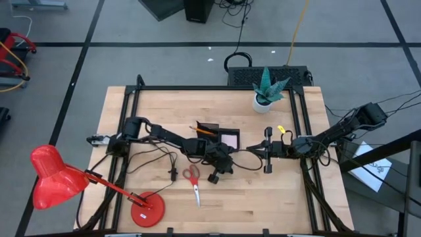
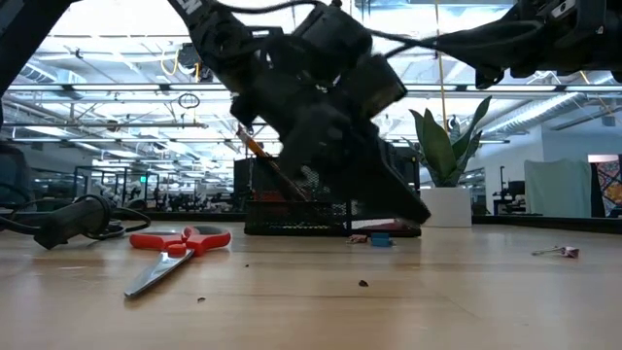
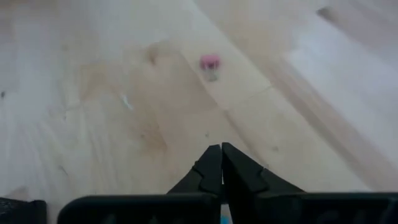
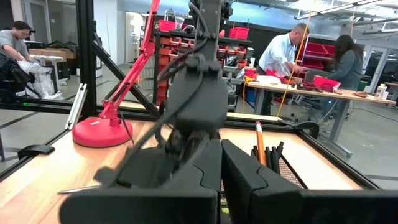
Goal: Pick and place office supplies into organizer
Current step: Put the blue binder clip into the black desk organizer
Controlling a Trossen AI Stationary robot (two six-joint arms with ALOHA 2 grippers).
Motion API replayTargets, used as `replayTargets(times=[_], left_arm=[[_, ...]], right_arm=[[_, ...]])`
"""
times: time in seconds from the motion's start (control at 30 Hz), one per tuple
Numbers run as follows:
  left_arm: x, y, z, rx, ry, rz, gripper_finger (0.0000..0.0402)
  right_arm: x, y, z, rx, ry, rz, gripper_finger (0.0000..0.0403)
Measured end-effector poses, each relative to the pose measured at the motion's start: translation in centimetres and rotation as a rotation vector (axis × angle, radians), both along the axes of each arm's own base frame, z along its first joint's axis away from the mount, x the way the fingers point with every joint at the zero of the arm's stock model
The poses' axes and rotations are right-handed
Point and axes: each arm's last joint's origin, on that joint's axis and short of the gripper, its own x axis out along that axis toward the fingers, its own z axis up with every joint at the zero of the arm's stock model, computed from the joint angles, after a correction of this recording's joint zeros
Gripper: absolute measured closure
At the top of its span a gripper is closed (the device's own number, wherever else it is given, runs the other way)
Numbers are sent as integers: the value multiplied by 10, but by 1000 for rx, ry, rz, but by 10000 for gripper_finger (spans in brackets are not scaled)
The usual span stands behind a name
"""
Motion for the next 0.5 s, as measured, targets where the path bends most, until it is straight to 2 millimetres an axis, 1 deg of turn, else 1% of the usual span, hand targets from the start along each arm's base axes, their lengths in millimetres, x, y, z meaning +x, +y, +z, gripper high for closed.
replayTargets(times=[0.13,0.3,0.37,0.43,0.5], left_arm=[[0,-3,1,2,-4,-7,396],[-2,-6,-1,60,7,1,377],[-2,-8,0,102,3,19,386],[-4,-10,6,131,1,22,396],[-6,-11,18,156,-19,28,394]], right_arm=[[0,0,0,1,0,0,399],[0,0,0,5,-1,1,399],[0,0,0,5,-1,0,399],[0,0,0,5,-1,1,399],[0,0,0,4,0,1,399]])
